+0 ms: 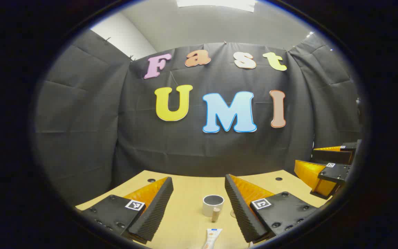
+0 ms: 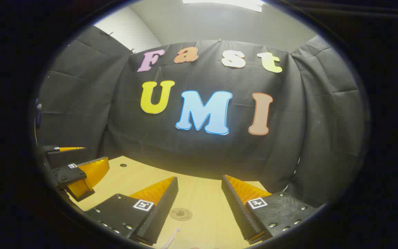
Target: Put the toothbrush and toothpaste on the desktop into the cup, then pick up the cup and place it on the coaster on the desktop.
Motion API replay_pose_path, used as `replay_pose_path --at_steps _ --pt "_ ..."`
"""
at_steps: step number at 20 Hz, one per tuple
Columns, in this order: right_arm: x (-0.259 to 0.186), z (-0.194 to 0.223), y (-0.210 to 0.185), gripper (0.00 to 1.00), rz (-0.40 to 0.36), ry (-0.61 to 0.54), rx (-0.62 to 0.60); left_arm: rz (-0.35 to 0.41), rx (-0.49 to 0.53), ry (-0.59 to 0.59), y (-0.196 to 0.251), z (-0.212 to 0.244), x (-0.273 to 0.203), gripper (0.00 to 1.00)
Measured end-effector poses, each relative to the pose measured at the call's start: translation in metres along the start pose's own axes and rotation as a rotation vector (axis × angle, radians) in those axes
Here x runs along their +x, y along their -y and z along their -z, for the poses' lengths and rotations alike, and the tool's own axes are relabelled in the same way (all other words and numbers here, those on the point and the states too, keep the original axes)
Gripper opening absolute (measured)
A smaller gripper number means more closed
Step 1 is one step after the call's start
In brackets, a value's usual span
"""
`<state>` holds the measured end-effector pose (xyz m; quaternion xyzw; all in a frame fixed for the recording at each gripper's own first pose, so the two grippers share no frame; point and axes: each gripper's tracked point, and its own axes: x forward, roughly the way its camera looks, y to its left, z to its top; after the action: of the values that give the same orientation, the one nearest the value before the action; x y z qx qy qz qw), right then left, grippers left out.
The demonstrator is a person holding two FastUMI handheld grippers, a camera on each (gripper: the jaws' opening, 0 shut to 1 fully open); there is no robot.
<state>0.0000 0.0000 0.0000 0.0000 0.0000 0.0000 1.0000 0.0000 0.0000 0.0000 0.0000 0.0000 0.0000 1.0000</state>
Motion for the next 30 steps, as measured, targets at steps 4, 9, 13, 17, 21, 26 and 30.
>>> replay_pose_path --at_steps 4,9,13,17,21,26,30 --pt "-0.002 -0.001 0.001 0.83 0.0 0.004 0.003 0.007 0.004 0.002 0.004 -0.002 0.0 0.94" --pt "-0.005 0.002 0.006 0.83 0.007 -0.006 0.028 0.008 0.025 0.014 0.006 -0.007 0.001 0.94" --pt "-0.007 0.003 0.011 0.83 0.02 -0.01 0.037 0.014 0.024 0.029 0.008 -0.011 0.003 0.96" --pt "-0.009 0.004 0.012 0.83 0.025 -0.018 0.048 0.029 0.026 0.024 0.013 -0.009 0.003 0.94" --pt "-0.009 0.013 0.013 0.83 0.028 -0.05 0.053 0.055 0.027 -0.006 0.019 0.002 0.01 0.94" --pt "-0.005 0.039 0.007 0.83 0.006 -0.158 0.086 0.107 0.008 -0.084 0.033 0.026 0.02 0.94" --pt "-0.002 0.077 -0.012 0.83 -0.05 -0.31 0.154 0.122 -0.002 -0.177 0.036 0.053 0.028 0.94"
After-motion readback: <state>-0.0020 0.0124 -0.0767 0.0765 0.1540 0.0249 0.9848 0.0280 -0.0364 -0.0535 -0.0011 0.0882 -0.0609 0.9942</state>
